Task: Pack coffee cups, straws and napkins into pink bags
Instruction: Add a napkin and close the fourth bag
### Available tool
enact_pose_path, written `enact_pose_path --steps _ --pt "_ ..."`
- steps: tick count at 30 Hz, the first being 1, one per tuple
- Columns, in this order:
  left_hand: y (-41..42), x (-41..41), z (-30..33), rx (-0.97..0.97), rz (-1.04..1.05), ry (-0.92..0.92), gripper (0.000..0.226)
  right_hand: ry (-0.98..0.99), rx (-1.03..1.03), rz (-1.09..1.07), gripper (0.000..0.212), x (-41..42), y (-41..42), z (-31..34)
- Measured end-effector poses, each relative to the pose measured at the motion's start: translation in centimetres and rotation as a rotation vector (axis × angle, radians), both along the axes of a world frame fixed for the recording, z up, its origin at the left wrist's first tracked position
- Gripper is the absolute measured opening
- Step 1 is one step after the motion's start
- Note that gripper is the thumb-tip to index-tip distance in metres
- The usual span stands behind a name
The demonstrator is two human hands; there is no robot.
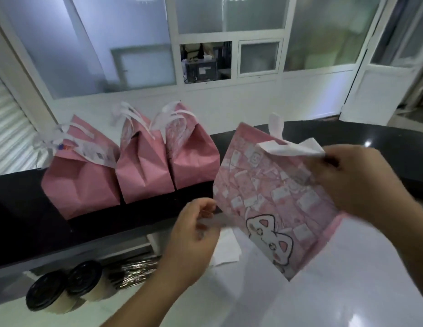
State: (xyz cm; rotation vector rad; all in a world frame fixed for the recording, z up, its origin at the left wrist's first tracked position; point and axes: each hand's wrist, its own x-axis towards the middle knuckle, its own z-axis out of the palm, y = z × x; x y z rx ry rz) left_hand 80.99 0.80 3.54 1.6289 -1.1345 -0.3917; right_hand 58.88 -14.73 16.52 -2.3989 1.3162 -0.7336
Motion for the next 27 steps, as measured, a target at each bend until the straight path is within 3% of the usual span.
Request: enact_pose_path --steps 5,9,12,22,27 --pt "-5.2 -1.9 2.4 0.127 -0.151 0.025 0.037 -0.029 -0.099 -0.095 0.04 3.3 -6.1 1.9" --pt "-9.9 -2.1 3.7 0.206 -0.158 0.139 0.034 -0.056 -0.092 -0.116 0.038 7.2 -10.7 1.8" --pt "-13.2 -1.8 4.0 0.262 -0.129 0.182 0.048 -0.077 -0.046 -0.128 0.035 10.2 -13.6 1.3" --pt "-19.1 2.3 3.7 0.369 0.009 0.027 0.073 -0.108 -0.015 -0.087 0.025 19.2 -19.2 -1.4" --pt "-20.6 3.4 3.2 0.426 0.054 -0.003 0.075 -0.116 -0.01 -0.066 0.024 22.2 -20.6 -2.3"
